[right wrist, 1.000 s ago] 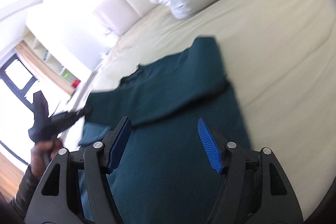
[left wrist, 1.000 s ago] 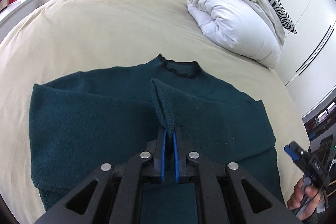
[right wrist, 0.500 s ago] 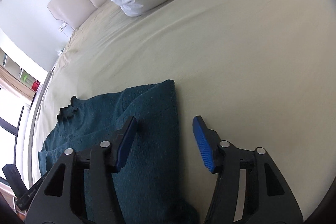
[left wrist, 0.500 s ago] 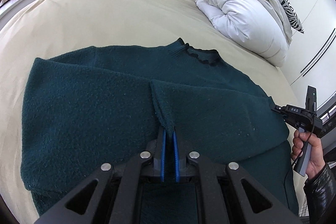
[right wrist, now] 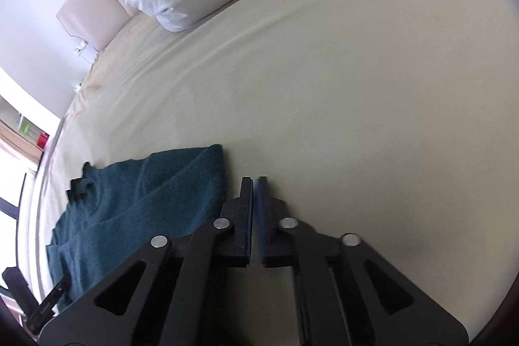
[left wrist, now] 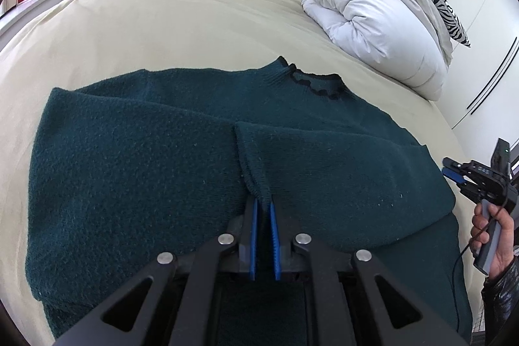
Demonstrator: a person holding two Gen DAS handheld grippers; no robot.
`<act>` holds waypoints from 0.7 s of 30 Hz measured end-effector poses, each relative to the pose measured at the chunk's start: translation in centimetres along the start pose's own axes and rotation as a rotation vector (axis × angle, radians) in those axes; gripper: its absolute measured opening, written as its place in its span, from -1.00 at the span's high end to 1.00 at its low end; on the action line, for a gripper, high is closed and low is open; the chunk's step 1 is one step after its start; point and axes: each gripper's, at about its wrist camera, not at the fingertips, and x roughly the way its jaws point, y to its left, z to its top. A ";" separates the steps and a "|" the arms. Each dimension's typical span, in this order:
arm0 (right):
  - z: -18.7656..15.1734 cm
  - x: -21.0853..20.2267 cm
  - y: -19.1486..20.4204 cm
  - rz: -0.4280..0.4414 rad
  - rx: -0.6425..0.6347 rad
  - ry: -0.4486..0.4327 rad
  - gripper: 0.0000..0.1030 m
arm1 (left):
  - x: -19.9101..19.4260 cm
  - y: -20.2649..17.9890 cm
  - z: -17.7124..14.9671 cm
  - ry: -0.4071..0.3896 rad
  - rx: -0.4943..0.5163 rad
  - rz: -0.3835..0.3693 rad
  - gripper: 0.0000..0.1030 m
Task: Fold small clothes
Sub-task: 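Fold the body side edge inward with the right gripper while the left gripper holds the sleeve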
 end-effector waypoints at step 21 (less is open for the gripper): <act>-7.6 -4.9 3.4 -0.044 -0.232 0.046 0.81 | -0.2 0.1 -0.4 -0.014 -0.030 -0.008 0.78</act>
